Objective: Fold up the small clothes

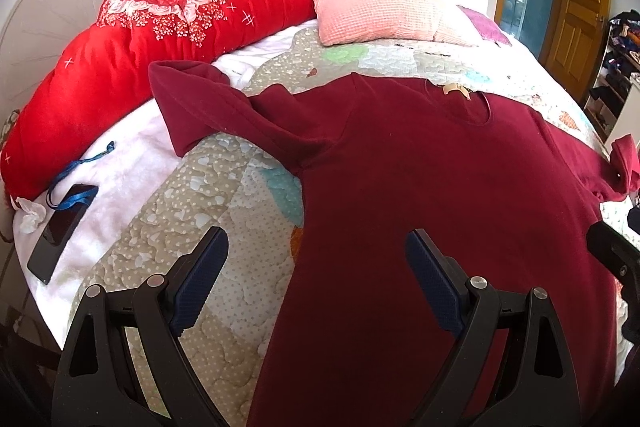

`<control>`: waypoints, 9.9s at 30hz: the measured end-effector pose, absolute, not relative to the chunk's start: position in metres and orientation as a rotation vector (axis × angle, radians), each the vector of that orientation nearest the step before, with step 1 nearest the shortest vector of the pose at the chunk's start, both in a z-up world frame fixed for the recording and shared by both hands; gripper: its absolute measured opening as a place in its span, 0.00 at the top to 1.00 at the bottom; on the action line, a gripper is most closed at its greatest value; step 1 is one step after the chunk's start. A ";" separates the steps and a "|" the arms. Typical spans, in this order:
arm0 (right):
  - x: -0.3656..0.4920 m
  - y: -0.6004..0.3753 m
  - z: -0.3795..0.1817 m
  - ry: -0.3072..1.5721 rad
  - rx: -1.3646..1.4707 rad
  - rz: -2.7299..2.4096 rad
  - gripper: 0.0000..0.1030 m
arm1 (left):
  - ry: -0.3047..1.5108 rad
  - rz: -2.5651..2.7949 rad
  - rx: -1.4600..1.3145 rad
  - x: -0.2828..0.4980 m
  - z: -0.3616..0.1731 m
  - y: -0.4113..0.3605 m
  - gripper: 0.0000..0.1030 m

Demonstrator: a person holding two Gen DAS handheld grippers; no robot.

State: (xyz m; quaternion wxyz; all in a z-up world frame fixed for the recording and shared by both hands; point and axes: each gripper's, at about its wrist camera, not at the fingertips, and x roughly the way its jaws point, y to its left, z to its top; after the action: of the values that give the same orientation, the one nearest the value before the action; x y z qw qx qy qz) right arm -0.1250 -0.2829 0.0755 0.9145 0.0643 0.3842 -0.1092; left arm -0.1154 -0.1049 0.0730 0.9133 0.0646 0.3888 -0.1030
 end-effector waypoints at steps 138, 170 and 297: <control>-0.058 -0.469 0.069 0.820 0.137 -0.528 0.74 | 0.879 -0.618 0.203 -0.048 0.037 -0.113 0.36; 0.104 -0.295 0.019 0.975 -0.065 -0.005 0.99 | 0.936 -0.501 0.009 0.011 0.014 -0.073 0.30; -0.265 -0.677 -0.020 0.676 1.237 -0.585 0.43 | 0.783 -0.667 0.067 -0.074 0.068 -0.145 0.28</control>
State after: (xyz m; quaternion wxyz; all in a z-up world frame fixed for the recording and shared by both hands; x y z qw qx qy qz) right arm -0.2648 -0.6774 -0.0201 0.7228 0.5601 0.3062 -0.2649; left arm -0.0740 -0.1448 0.0675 0.8702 0.0322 0.3742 -0.3190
